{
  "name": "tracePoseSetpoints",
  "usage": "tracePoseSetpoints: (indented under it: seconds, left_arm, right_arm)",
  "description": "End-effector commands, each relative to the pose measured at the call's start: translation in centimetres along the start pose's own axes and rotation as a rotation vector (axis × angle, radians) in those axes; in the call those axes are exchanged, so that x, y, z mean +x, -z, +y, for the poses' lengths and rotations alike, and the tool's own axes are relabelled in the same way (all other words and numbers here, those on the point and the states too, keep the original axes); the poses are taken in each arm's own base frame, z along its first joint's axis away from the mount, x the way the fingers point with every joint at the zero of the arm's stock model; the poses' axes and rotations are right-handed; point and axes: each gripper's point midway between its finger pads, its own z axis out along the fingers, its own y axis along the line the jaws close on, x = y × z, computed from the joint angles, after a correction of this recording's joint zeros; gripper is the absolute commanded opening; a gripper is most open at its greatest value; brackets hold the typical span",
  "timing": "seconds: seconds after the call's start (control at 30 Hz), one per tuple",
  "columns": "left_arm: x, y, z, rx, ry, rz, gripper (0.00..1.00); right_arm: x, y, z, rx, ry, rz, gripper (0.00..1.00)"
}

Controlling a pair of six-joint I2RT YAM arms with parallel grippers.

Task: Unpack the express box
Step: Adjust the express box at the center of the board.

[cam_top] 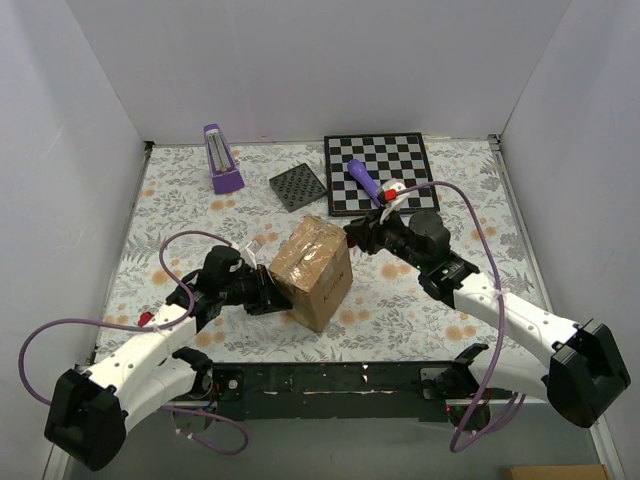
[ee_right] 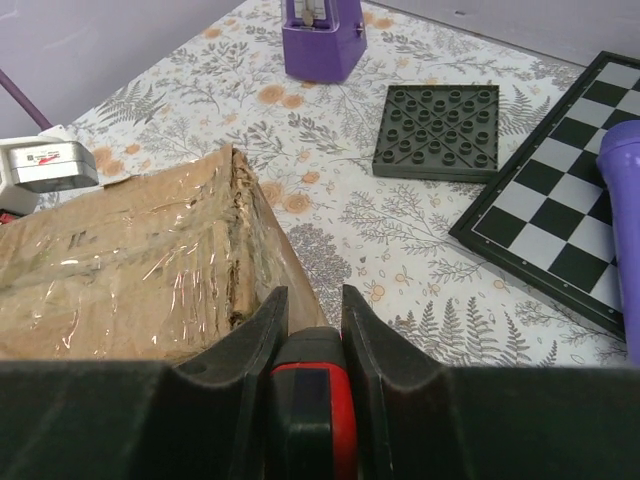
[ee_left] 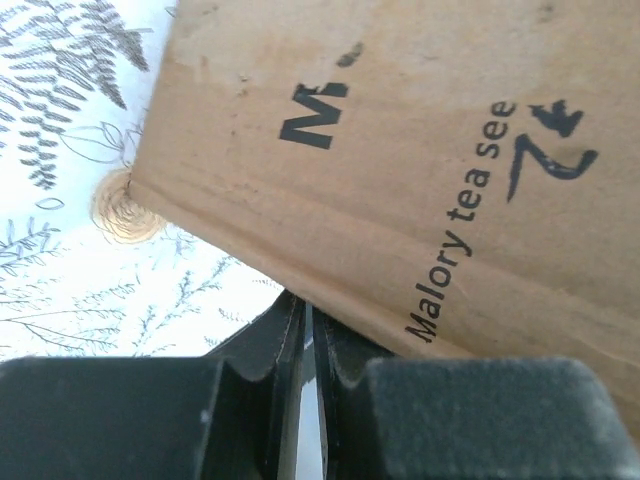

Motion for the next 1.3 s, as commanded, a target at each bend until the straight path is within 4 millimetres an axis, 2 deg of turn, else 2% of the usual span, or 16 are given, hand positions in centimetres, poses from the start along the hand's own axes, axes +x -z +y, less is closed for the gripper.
tracePoseSetpoints:
  seconds: [0.0, 0.17, 0.5, 0.7, 0.73, 0.8, 0.87, 0.93, 0.97, 1.0, 1.03, 1.1, 1.13, 1.17, 1.23, 1.27]
  left_arm:
    - [-4.4, -0.3, -0.3, -0.080, -0.079, -0.153, 0.08]
    - [-7.1, -0.5, -1.4, -0.101, -0.138, -0.211, 0.08]
    - [-12.0, -1.8, -0.7, -0.205, -0.198, -0.339, 0.08]
    - [-14.6, -3.2, 0.1, -0.248, -0.193, -0.378, 0.09]
    - [-15.6, -3.2, -0.6, -0.237, -0.200, -0.400, 0.09]
    - [-16.6, -3.9, -0.2, -0.259, -0.197, -0.409, 0.11]
    - [-18.5, -3.5, 0.1, -0.298, -0.196, -0.461, 0.12]
    - [-19.7, -2.8, 1.2, -0.357, -0.166, -0.488, 0.16]
    - [-20.9, -1.9, 1.5, -0.398, -0.151, -0.541, 0.19]
    - [-21.8, -0.8, 2.1, -0.441, -0.136, -0.589, 0.23]
    - [-22.4, 0.7, 2.3, -0.471, -0.121, -0.632, 0.30]
    - [-23.4, 3.2, 2.8, -0.539, -0.113, -0.727, 0.36]
    - [-23.4, 4.2, 3.2, -0.565, -0.108, -0.748, 0.43]
    - [-23.5, 5.7, 2.5, -0.562, -0.118, -0.791, 0.46]
    - [-23.2, 7.6, 3.0, -0.612, -0.099, -0.835, 0.51]
    - [-22.9, 8.8, 2.2, -0.588, -0.100, -0.863, 0.53]
  right_arm:
    - [-1.6, 1.5, 2.3, -0.071, -0.017, -0.055, 0.01]
    - [-0.1, 3.3, 2.1, -0.043, -0.019, -0.047, 0.01]
    - [3.8, 5.7, 1.8, -0.008, -0.079, -0.004, 0.01]
    - [4.5, 6.6, 2.5, -0.011, -0.100, -0.006, 0.01]
    - [4.6, 6.6, 2.8, -0.015, -0.102, -0.005, 0.01]
    - [4.9, 6.6, 3.4, -0.029, -0.095, 0.016, 0.01]
    - [4.2, 6.7, 2.7, 0.024, -0.084, -0.001, 0.01]
    - [4.1, 7.1, 0.4, 0.159, -0.082, 0.006, 0.01]
    - [2.7, 7.3, -0.3, 0.210, -0.084, -0.015, 0.01]
    - [3.2, 7.9, -1.5, 0.284, -0.076, 0.019, 0.01]
    - [2.8, 8.5, -3.5, 0.402, -0.066, 0.006, 0.01]
    - [1.7, 9.1, -4.8, 0.485, -0.045, -0.002, 0.01]
    - [1.2, 9.5, -5.6, 0.539, -0.043, -0.021, 0.01]
    - [0.9, 9.6, -6.1, 0.568, -0.040, -0.031, 0.01]
    - [-0.3, 10.0, -7.2, 0.641, -0.043, -0.079, 0.01]
    - [-0.4, 9.8, -7.9, 0.672, -0.040, -0.084, 0.01]
